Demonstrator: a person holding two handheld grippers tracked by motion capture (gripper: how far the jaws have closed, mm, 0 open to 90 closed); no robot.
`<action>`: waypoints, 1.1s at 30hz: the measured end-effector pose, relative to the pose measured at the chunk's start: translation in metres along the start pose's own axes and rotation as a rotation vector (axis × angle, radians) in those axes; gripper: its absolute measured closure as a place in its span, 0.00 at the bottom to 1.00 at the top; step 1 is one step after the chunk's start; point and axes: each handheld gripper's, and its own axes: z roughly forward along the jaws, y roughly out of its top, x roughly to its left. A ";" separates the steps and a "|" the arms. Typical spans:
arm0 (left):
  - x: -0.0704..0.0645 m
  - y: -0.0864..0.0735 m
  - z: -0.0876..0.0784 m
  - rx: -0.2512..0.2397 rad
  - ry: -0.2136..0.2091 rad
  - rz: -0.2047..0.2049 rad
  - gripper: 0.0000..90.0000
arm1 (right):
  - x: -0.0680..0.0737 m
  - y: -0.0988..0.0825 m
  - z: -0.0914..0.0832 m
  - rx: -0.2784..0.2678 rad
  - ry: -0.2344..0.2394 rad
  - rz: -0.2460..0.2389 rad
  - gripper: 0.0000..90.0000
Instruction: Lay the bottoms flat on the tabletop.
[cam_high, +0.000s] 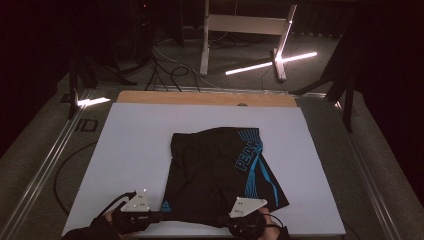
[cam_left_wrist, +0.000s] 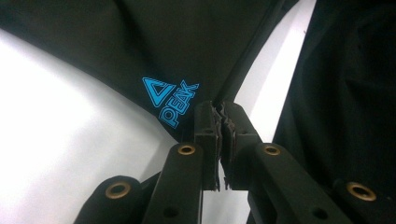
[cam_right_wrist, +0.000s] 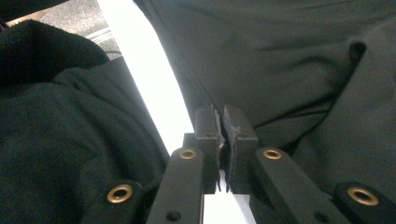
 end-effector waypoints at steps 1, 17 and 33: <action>0.000 -0.001 0.001 0.009 -0.009 0.001 0.95 | 0.001 -0.001 0.000 0.001 0.008 0.000 0.95; 0.000 0.003 -0.006 -0.084 -0.038 -0.008 0.43 | -0.018 0.006 -0.034 -0.195 -0.041 0.043 0.43; -0.006 0.002 -0.005 -0.067 -0.025 0.016 0.46 | -0.027 -0.002 -0.052 -0.275 0.006 0.060 0.15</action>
